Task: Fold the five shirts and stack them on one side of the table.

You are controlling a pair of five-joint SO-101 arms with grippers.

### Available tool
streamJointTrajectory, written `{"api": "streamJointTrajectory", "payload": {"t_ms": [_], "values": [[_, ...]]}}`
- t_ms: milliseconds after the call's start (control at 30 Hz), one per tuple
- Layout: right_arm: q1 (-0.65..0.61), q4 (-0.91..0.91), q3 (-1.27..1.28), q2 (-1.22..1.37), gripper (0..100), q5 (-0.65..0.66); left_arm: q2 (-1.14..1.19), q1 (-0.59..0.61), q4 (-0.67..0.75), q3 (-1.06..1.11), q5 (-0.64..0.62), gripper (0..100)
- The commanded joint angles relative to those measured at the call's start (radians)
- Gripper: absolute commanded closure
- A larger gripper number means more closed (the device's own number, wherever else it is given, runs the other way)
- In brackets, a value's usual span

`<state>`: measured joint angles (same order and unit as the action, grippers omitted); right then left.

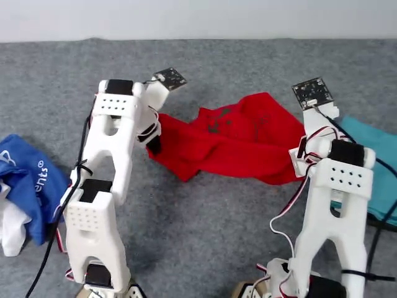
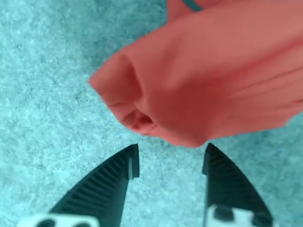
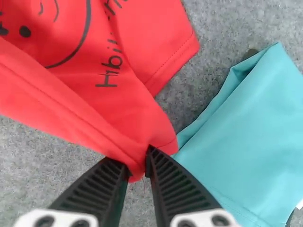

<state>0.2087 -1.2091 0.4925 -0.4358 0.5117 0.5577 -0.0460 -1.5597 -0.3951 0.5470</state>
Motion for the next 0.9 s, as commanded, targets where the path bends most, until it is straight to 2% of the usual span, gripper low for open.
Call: {"api": "streamJointTrajectory", "payload": {"t_ms": [0, 133, 567, 867], "values": [[-0.004, 0.007, 0.012, -0.004, 98.8, -0.008, -0.068, -0.029, -0.014, -0.005, 0.012, 77], [-0.004, 0.007, 0.028, -0.004, 98.8, -0.008, -0.064, -0.06, -0.028, -0.001, 0.012, 77], [-0.002, 0.007, 0.028, -0.012, 98.8, -0.008, 0.091, -0.044, 0.118, -0.008, 0.008, 77], [-0.002, 0.015, 0.028, -0.005, 98.8, -0.006, 0.091, -0.048, 0.124, -0.007, 0.008, 96]]}}
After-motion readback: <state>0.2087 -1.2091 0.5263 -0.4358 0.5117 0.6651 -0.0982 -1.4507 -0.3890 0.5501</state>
